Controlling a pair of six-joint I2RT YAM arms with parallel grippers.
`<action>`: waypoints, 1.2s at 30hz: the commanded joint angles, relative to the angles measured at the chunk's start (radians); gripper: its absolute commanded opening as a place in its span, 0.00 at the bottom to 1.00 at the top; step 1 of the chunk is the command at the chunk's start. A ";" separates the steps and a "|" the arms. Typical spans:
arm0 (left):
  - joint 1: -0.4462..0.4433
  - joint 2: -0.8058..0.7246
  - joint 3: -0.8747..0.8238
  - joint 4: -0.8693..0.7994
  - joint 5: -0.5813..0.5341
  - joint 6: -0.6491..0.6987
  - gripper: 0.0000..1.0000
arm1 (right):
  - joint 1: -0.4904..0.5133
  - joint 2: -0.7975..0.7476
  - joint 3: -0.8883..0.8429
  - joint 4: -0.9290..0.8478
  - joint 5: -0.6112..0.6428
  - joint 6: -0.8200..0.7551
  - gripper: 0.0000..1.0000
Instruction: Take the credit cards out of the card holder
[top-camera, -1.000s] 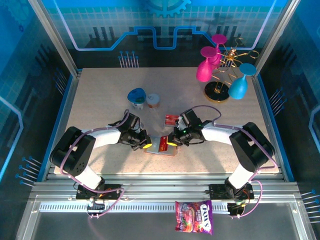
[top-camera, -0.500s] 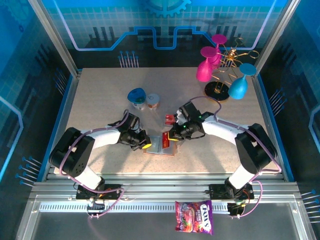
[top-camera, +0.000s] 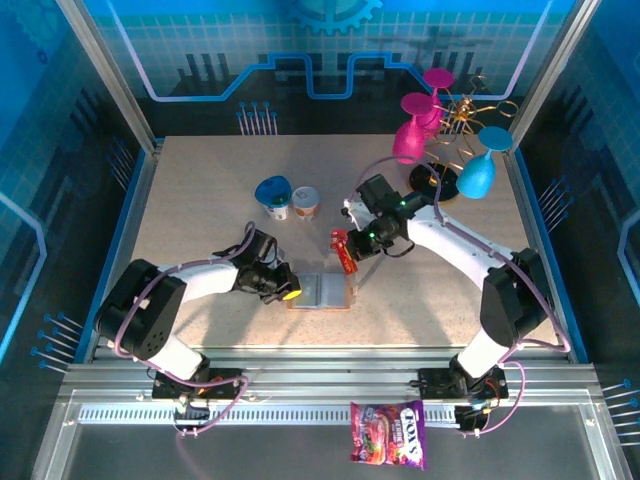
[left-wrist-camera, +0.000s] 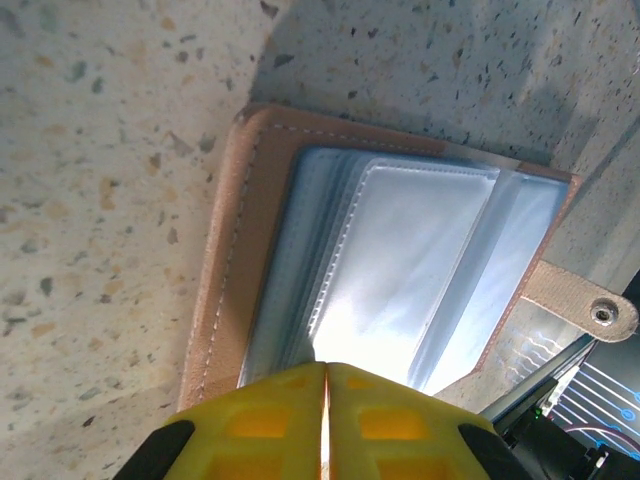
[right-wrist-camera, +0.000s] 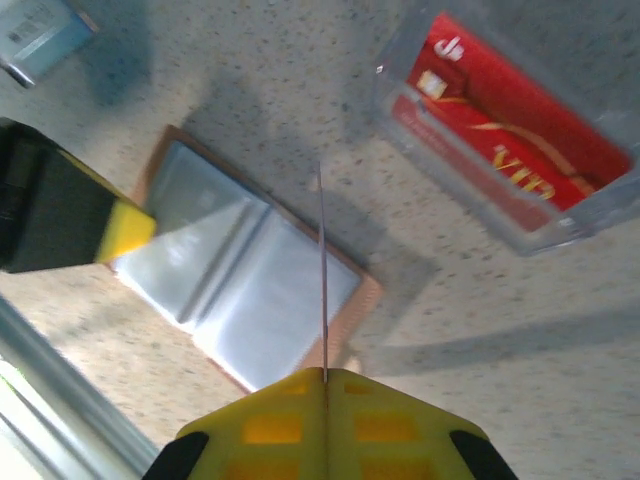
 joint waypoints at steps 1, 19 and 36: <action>0.003 -0.026 -0.020 -0.027 -0.022 -0.014 0.12 | -0.011 0.046 0.069 -0.105 0.127 -0.207 0.00; 0.002 -0.094 0.068 -0.132 -0.077 0.016 0.25 | -0.010 0.298 0.468 -0.358 0.222 -0.808 0.00; 0.005 -0.126 0.069 -0.179 -0.098 0.023 0.25 | -0.023 0.607 0.848 -0.584 0.223 -0.877 0.00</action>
